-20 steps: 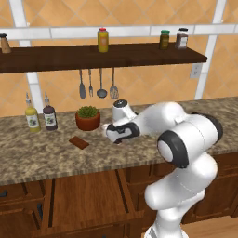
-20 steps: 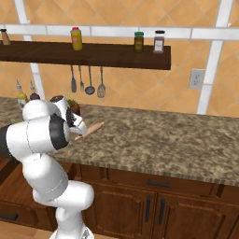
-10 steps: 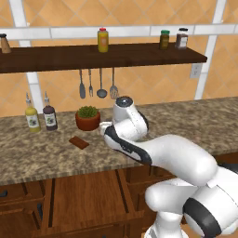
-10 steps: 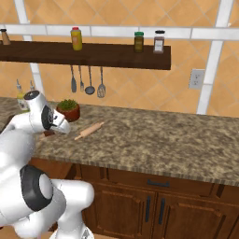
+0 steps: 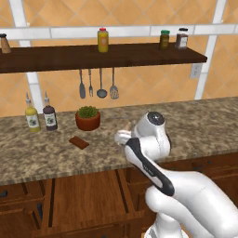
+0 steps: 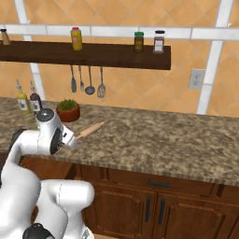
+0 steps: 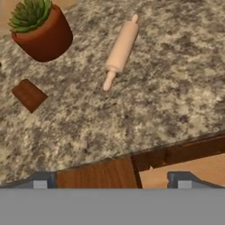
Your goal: Pick the rolling pin from the drawer and place it on the counter.
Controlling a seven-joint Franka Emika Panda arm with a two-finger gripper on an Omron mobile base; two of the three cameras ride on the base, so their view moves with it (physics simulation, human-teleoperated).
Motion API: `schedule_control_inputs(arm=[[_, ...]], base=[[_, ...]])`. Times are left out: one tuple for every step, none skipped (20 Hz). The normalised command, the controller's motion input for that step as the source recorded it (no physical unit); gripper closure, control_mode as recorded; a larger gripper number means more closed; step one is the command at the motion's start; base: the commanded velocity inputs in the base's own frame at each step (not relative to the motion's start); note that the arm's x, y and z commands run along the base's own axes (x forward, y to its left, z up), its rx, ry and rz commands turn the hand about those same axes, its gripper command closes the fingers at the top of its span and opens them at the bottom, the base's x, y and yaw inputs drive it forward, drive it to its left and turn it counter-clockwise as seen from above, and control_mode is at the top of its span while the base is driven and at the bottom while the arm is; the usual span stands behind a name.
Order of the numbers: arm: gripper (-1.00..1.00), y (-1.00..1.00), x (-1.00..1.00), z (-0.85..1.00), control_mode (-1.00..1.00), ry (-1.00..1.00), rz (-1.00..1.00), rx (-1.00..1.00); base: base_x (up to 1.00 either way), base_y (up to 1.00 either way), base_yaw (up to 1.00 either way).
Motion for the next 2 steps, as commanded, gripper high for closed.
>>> schedule_control_inputs(arm=[[-1.00,0.00,-0.31,0.00,-1.00,0.00,-0.03,0.00],[-1.00,0.00,-0.34,0.00,-1.00,0.00,-0.03,0.00]], base=[[0.00,0.00,0.00],[0.00,0.00,0.00]])
